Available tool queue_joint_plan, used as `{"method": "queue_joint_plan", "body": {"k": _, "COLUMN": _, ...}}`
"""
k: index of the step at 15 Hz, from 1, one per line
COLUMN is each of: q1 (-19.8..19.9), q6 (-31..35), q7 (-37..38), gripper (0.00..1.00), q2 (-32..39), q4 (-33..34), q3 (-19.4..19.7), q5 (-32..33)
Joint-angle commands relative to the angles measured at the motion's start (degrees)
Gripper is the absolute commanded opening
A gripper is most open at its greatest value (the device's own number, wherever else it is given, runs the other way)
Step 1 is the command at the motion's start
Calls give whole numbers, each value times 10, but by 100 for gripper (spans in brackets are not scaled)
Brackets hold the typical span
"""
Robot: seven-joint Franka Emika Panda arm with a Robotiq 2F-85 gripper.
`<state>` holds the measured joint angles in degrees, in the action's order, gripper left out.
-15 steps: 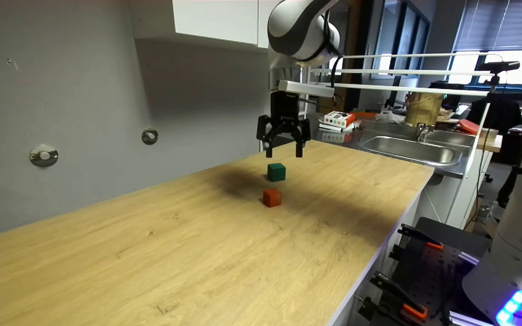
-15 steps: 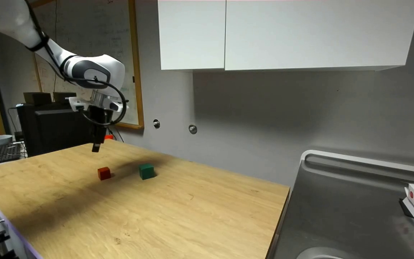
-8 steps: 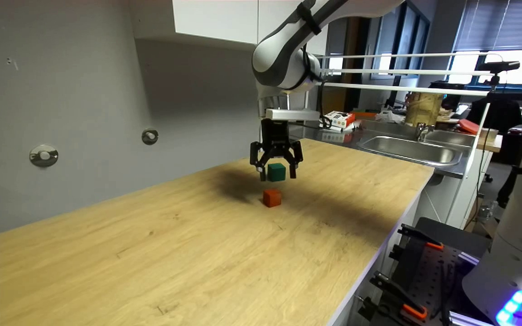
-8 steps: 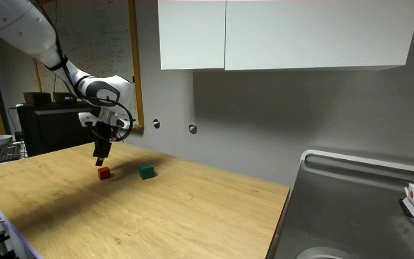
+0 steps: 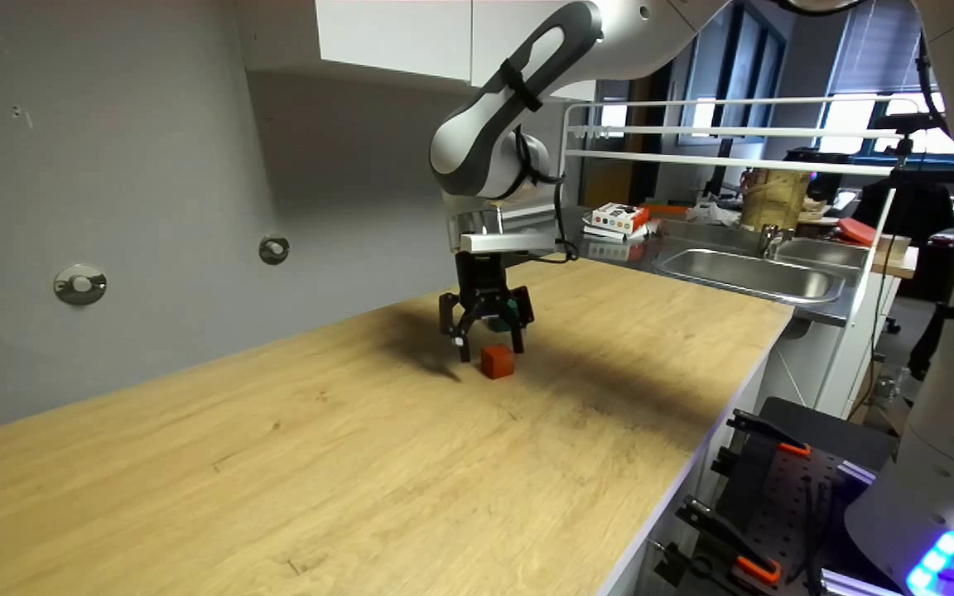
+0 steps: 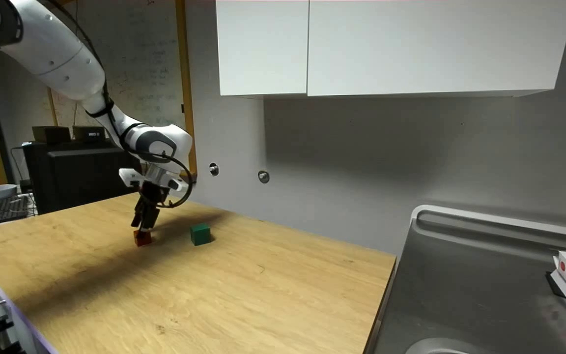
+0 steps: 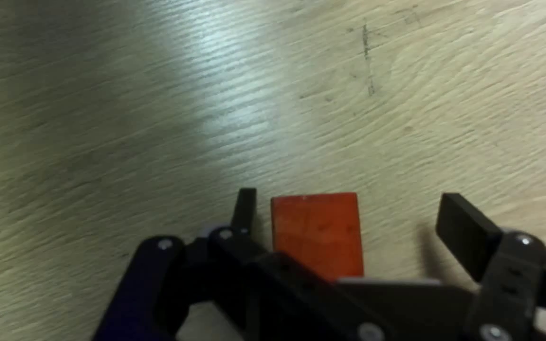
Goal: Put the orange block on the green one
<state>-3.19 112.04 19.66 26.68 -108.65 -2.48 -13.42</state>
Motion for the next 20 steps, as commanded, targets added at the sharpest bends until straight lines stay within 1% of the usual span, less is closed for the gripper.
{"method": "queue_joint_plan", "body": {"k": 1, "q1": -5, "q6": -36, "q7": 7, "gripper": 70, "q2": 29, "q4": 51, "q3": 8, "q5": 2}}
{"method": "queue_joint_plan", "body": {"k": 5, "q1": -5, "q6": -48, "q7": 6, "gripper": 37, "q2": 30, "q4": 65, "q3": 12, "q5": 3}}
{"method": "queue_joint_plan", "body": {"k": 8, "q1": -2, "q6": -56, "q7": 3, "gripper": 18, "q2": 21, "q4": 73, "q3": 14, "q5": 2}}
{"method": "queue_joint_plan", "body": {"k": 13, "q1": 14, "q6": -77, "q7": -4, "gripper": 18, "q2": 5, "q4": 108, "q3": 29, "q5": 2}}
{"method": "queue_joint_plan", "body": {"k": 17, "q1": 41, "q6": -94, "q7": -14, "gripper": 18, "q2": -2, "q4": 150, "q3": 45, "q5": -6}}
{"method": "queue_joint_plan", "body": {"k": 20, "q1": 63, "q6": -101, "q7": -16, "gripper": 18, "q2": 9, "q4": 182, "q3": 54, "q5": -13}}
